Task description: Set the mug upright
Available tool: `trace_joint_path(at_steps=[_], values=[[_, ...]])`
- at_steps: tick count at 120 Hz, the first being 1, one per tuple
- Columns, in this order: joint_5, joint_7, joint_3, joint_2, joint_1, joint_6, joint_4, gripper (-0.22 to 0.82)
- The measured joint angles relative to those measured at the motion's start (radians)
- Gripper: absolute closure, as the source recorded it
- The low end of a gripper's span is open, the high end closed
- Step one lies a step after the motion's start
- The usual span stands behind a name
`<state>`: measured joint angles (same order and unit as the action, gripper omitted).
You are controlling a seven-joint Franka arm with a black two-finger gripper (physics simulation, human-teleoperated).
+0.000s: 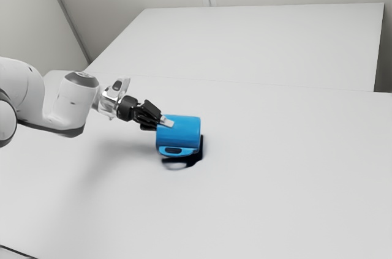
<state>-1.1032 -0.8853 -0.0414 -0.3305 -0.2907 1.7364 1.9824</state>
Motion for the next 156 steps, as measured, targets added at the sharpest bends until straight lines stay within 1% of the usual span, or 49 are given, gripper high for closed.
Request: trace_joint_path(at_steps=[17,37,50,57,66,81,93,110,134,156], values=[[0.005,-0.006,0.001,0.015,0.008,0.003,0.001,0.76],[0.058,-0.002,0.007,0.081,0.048,0.037,0.007,0.78],[0.209,0.049,0.008,0.114,0.072,0.053,-0.009,0.78],[0.327,0.097,0.009,0.127,0.095,0.056,-0.024,0.79],[0.461,0.166,0.009,0.174,0.128,0.059,-0.033,0.78],[0.617,0.275,0.01,0.219,0.175,0.072,-0.034,0.78],[0.739,0.349,0.01,0.224,0.214,0.116,-0.027,0.78],[0.895,0.431,0.01,0.226,0.276,0.217,0.002,0.79],[1.013,0.517,0.01,0.27,0.319,0.346,0.08,0.78],[1.089,0.579,0.01,0.297,0.342,0.408,0.133,0.78]])
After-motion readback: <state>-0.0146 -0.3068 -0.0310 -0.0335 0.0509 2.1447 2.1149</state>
